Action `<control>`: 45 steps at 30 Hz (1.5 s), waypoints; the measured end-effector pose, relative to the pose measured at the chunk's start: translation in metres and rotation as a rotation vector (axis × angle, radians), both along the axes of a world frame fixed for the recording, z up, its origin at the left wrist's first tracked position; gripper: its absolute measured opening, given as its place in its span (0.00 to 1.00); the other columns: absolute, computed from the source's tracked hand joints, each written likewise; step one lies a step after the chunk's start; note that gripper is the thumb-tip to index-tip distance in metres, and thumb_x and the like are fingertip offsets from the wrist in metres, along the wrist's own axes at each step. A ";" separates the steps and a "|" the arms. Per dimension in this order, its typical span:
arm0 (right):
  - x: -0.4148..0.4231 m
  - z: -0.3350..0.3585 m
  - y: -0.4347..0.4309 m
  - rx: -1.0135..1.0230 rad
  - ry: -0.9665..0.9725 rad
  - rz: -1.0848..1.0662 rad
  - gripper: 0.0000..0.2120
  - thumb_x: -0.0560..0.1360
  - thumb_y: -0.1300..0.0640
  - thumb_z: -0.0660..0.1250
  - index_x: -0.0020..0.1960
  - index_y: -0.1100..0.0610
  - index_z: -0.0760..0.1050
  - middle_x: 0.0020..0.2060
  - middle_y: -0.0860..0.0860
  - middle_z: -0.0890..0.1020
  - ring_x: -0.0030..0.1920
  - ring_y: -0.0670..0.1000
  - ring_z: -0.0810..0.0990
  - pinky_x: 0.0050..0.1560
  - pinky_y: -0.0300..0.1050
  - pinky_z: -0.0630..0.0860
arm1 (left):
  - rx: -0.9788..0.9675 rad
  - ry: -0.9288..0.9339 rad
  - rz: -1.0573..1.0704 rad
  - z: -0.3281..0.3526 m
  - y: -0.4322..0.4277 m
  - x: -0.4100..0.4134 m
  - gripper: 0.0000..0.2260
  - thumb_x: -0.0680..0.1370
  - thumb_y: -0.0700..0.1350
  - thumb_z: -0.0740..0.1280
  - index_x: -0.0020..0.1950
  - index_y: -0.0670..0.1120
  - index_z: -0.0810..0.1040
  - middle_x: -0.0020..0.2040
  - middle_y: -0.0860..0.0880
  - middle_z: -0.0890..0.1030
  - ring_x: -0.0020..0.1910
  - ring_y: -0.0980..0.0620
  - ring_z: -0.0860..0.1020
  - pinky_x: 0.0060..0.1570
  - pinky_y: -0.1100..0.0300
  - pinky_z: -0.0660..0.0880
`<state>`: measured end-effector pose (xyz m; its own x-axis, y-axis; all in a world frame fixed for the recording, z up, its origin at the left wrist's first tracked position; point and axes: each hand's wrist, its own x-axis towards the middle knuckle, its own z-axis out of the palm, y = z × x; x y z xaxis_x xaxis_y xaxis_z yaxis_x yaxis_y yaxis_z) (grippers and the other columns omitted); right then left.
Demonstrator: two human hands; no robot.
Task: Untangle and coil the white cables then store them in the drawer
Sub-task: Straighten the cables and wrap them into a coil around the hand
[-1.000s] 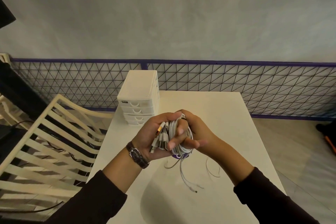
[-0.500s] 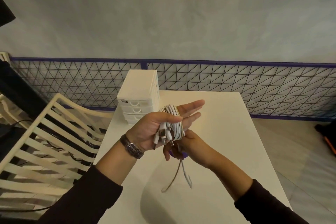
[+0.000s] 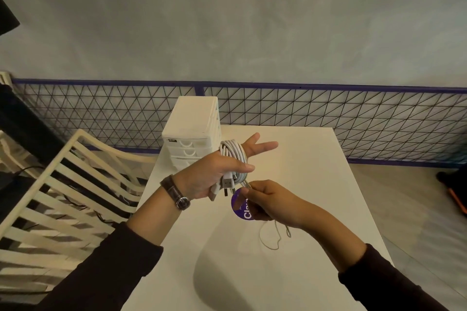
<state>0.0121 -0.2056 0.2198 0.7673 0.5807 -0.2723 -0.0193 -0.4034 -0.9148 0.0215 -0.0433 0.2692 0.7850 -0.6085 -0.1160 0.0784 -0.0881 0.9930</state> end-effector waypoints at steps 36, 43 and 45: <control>0.005 0.034 -0.023 -0.645 -0.528 0.362 0.05 0.80 0.55 0.59 0.45 0.50 0.71 0.34 0.43 0.73 0.32 0.39 0.69 0.34 0.34 0.66 | 1.067 -0.333 -0.263 -0.024 -0.013 -0.003 0.28 0.81 0.51 0.56 0.76 0.58 0.45 0.73 0.47 0.66 0.76 0.47 0.52 0.73 0.52 0.53; 0.010 0.044 -0.024 -0.651 -0.575 0.394 0.08 0.79 0.54 0.59 0.48 0.54 0.76 0.39 0.49 0.79 0.36 0.46 0.73 0.37 0.39 0.70 | 0.933 -0.082 -0.228 -0.027 -0.015 -0.011 0.17 0.79 0.59 0.56 0.40 0.52 0.77 0.36 0.49 0.81 0.29 0.56 0.74 0.29 0.65 0.71; 0.014 0.049 -0.026 -0.590 -0.561 0.411 0.10 0.79 0.52 0.60 0.47 0.56 0.76 0.41 0.50 0.80 0.38 0.49 0.75 0.40 0.43 0.73 | 0.767 0.066 -0.285 -0.023 -0.014 -0.013 0.12 0.81 0.53 0.56 0.42 0.52 0.74 0.42 0.45 0.84 0.34 0.59 0.78 0.35 0.68 0.73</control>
